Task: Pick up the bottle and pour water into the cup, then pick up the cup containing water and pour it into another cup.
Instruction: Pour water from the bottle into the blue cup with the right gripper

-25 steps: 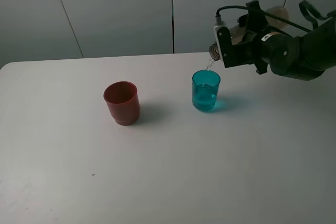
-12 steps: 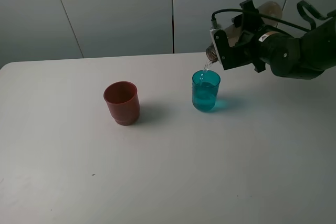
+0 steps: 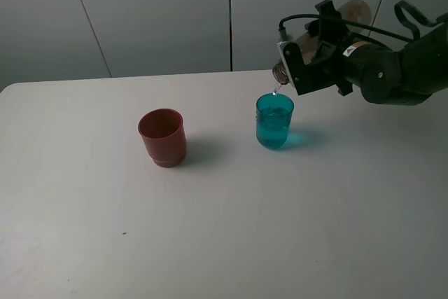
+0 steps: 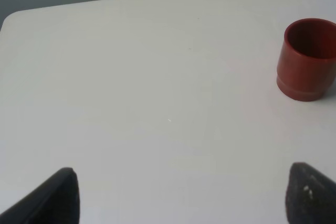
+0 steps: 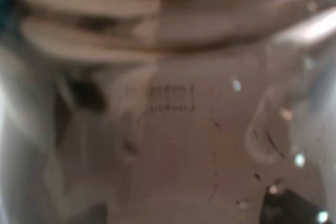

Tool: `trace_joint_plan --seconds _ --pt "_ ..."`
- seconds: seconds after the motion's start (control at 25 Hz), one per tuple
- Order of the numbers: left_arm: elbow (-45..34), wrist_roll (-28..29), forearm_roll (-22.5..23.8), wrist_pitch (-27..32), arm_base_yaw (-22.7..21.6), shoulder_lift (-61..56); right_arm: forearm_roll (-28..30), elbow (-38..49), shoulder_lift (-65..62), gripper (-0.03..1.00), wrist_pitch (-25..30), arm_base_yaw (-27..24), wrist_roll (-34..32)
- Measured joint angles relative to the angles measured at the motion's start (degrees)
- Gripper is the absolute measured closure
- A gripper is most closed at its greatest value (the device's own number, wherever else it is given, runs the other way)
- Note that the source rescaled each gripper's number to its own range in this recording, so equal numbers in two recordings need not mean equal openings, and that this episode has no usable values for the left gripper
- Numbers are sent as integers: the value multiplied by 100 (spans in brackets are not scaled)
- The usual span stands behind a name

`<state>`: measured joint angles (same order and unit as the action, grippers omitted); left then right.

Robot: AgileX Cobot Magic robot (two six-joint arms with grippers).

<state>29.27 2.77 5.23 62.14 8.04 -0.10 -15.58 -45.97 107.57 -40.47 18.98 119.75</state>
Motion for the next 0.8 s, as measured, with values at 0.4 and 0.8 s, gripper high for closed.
trace_joint_plan --seconds 0.4,0.8 --pt "0 0 0 0 0 0 148 0 0 96 0 0 0" --pt "0 0 0 0 0 0 216 0 0 96 63 0 0"
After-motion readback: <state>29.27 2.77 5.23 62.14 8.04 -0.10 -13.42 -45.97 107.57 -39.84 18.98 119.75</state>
